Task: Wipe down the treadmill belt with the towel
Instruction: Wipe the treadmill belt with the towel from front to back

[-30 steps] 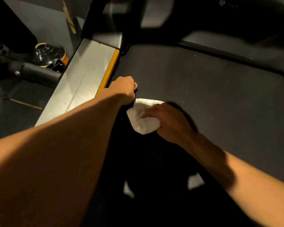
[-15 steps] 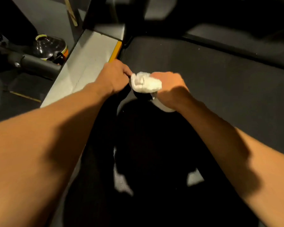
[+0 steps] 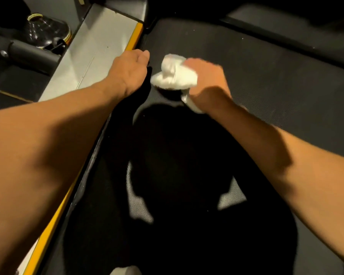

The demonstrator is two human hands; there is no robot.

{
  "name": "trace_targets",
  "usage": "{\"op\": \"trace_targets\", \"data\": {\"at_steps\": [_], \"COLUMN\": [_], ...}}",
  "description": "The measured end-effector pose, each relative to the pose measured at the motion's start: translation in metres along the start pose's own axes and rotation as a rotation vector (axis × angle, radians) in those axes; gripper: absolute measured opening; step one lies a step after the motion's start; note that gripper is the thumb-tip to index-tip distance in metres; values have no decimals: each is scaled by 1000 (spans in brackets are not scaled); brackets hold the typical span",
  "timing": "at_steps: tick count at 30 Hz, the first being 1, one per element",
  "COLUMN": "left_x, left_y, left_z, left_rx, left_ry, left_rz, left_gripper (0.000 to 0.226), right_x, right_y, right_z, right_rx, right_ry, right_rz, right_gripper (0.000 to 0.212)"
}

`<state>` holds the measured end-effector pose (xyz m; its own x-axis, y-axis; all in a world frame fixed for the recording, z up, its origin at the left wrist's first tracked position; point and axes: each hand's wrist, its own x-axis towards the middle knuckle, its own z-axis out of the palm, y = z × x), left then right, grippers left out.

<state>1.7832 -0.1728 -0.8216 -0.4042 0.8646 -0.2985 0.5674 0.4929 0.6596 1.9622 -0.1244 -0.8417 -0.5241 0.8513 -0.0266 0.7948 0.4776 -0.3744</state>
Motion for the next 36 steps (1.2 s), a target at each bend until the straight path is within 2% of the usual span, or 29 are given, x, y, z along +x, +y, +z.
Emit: {"op": "trace_targets", "data": {"at_steps": [2, 4, 6, 9, 11, 13, 16, 18, 21, 23, 25, 26, 27, 30, 31, 34, 36], "left_x": [0, -1, -3, -6, -11, -14, -19, -17, -16, -18, -28, -31, -31, -29, -28, -26, -27], "left_y": [1, 6, 10, 7, 3, 1, 8, 10, 4, -6, -7, -7, -8, -7, -6, 2, 3], "left_z": [-1, -5, -8, -7, -5, -1, 0, -5, -13, -14, -14, -13, -11, -8, -8, -7, -8], "left_rx": [-94, -173, -198, -177, -120, -82, -48, -84, -199, -245, -183, -139, -105, -23, -14, -11, 29], "left_ry": [8, 26, 33, 49, 31, 17, 13, -7, -37, -38, -82, -86, -71, -47, -44, -42, -47], "left_rz": [-26, -43, -48, -66, -62, -48, -45, -50, -87, -124, -114, -101, -83, -36, -22, -22, -9], "left_gripper": [51, 57, 59, 59, 54, 50, 48, 47, 51, 55, 43, 37, 33, 33, 34, 38, 42], "right_x": [25, 37, 20, -46, -69, -55, 1, 21, -8, -49, -80, -80, -71, -13, 1, -13, -59], "right_y": [8, -3, -26, -55, -56, -51, -34, -29, -38, -46, -47, -45, -44, -31, -28, -27, -34], "right_z": [-6, 3, 20, 24, 11, 3, 0, 6, 22, 23, 6, -2, -11, -17, -14, 8, 18], "right_rx": [65, 101, 115, 231, 244, 235, 65, 106, 100, 165, 189, 193, 182, -57, -52, 18, 128], "right_ry": [53, -15, -127, -252, -361, -323, -133, -105, -220, -331, -437, -420, -326, -78, -45, -188, -270], "right_rz": [177, 264, 141, -204, -295, -216, -143, -83, -81, -162, -269, -288, -274, -165, -135, -69, -184], "right_gripper": [49, 44, 38, 41, 42, 43, 46, 48, 46, 40, 32, 29, 28, 34, 38, 48, 41]}}
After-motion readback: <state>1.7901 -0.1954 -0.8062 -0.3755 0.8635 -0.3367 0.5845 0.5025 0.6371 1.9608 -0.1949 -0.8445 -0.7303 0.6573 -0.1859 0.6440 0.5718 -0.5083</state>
